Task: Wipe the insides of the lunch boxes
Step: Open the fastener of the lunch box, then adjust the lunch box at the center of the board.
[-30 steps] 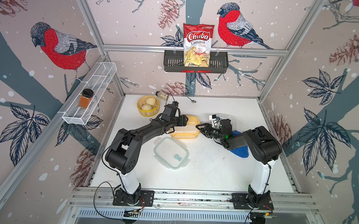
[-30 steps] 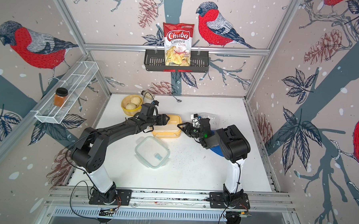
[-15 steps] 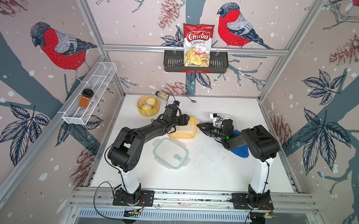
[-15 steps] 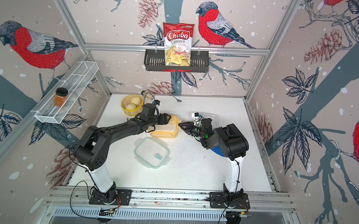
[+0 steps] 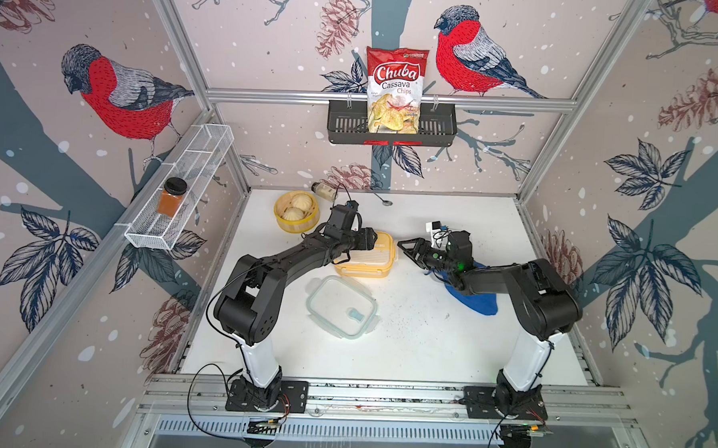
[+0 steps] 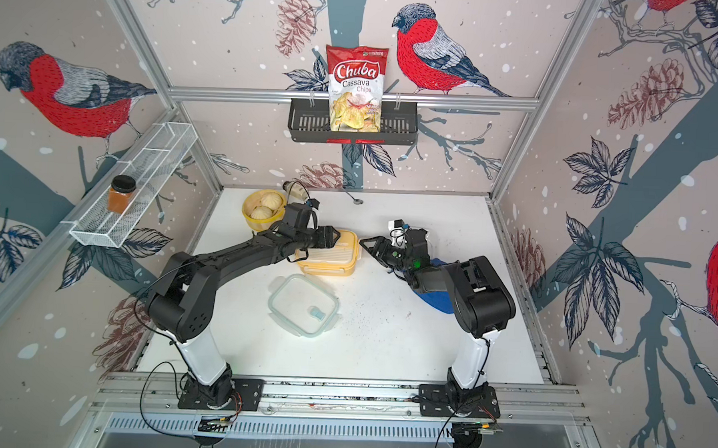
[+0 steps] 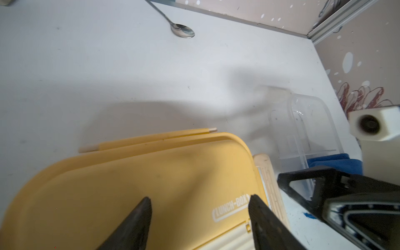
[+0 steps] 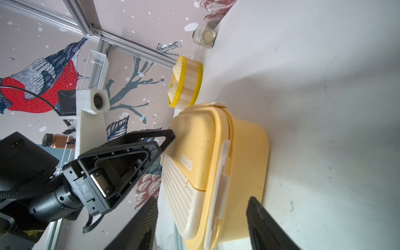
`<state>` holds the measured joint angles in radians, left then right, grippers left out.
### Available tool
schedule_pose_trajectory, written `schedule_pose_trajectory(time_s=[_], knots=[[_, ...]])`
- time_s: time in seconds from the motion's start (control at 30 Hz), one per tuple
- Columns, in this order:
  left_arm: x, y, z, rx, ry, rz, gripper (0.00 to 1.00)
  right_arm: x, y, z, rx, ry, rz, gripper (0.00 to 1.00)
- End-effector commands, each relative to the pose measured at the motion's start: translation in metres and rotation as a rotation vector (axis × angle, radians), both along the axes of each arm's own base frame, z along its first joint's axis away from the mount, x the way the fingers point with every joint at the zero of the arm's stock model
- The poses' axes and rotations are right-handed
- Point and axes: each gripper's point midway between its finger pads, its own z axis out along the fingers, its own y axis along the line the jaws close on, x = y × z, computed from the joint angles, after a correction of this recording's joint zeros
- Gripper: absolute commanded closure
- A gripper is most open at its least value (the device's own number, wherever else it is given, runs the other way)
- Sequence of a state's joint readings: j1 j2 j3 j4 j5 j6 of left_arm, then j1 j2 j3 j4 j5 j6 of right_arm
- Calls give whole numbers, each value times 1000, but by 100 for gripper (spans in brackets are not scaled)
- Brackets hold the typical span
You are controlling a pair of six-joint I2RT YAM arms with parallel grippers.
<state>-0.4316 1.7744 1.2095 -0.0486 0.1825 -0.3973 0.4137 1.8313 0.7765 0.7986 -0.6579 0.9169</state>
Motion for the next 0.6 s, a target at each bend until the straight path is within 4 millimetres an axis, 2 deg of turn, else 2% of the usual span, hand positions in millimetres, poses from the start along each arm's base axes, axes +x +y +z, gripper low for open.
schedule_pose_trajectory(time_s=[0.0, 0.1, 0.27, 0.4, 0.57], knots=[[0, 15, 14, 47, -1, -27, 29, -19, 1, -8, -27, 27, -13, 33], [5, 29, 19, 79, -21, -23, 28, -40, 12, -8, -18, 30, 8, 34], [9, 43, -2, 99, 8, -31, 28, -58, 40, -16, -13, 40, 59, 34], [8, 44, -11, 86, 4, -38, 28, -62, 46, -16, 21, 41, 52, 36], [7, 35, -16, 50, 6, -76, 29, -67, 56, -21, 35, 40, 65, 37]])
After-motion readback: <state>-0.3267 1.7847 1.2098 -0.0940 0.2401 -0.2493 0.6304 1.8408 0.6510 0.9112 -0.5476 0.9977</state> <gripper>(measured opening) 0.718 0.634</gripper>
